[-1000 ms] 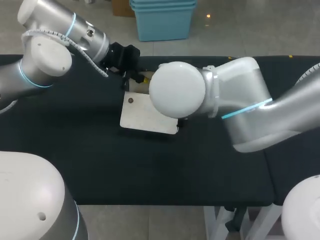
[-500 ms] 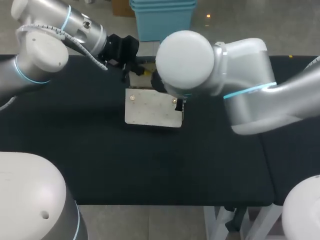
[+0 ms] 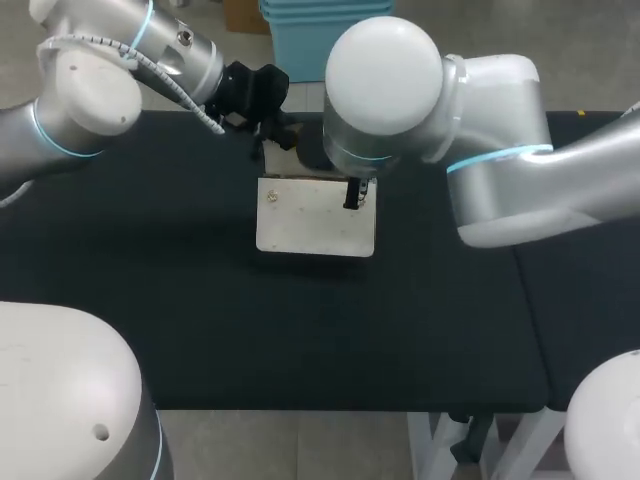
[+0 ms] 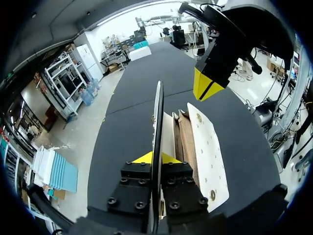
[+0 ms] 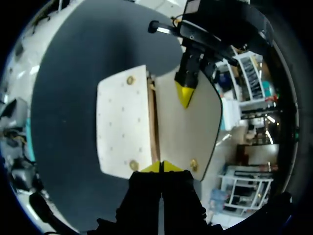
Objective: Pick up the bag, open it, inspect its contents, close it, and place it on the opposite side
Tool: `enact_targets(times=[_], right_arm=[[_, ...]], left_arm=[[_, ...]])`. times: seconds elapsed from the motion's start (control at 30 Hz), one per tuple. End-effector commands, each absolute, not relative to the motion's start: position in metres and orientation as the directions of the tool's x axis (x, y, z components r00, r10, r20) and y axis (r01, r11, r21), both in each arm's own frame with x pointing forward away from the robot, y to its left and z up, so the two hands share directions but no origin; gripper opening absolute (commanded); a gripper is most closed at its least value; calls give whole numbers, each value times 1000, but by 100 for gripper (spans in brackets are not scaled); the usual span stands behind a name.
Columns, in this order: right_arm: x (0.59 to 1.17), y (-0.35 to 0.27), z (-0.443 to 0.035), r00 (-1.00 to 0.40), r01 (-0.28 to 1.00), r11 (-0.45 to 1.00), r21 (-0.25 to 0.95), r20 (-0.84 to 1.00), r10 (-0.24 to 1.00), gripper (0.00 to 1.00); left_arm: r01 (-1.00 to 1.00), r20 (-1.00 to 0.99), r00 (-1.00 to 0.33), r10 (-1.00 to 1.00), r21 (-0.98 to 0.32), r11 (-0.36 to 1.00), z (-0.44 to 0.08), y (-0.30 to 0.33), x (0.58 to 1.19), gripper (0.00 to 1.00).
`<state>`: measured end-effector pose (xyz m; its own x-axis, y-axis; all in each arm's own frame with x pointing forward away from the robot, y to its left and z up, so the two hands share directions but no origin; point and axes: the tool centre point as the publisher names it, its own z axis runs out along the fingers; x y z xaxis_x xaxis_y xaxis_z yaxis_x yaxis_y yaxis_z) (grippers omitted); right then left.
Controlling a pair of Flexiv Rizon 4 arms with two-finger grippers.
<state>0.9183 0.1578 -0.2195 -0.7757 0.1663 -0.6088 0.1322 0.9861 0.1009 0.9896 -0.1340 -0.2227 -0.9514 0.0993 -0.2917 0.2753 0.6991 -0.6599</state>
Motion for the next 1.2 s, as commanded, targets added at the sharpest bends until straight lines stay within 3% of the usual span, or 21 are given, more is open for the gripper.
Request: enact_targets(times=[0.03,0.4,0.73,1.2], right_arm=[[923,162,-236,-762,129,986,109,-626,169,0],[943,167,-270,-755,127,983,130,-631,181,0],[960,170,-286,-757,138,987,80,-635,157,0],[946,166,-302,-773,134,987,84,-614,157,0]], left_arm=[[272,-280,-954,105,-669,691,-224,-135,992,0],[255,-234,-964,124,-692,676,-229,-141,988,0],[240,-218,-969,119,-697,676,-232,-141,990,0],[198,-192,-978,83,-726,659,-237,-138,994,0]])
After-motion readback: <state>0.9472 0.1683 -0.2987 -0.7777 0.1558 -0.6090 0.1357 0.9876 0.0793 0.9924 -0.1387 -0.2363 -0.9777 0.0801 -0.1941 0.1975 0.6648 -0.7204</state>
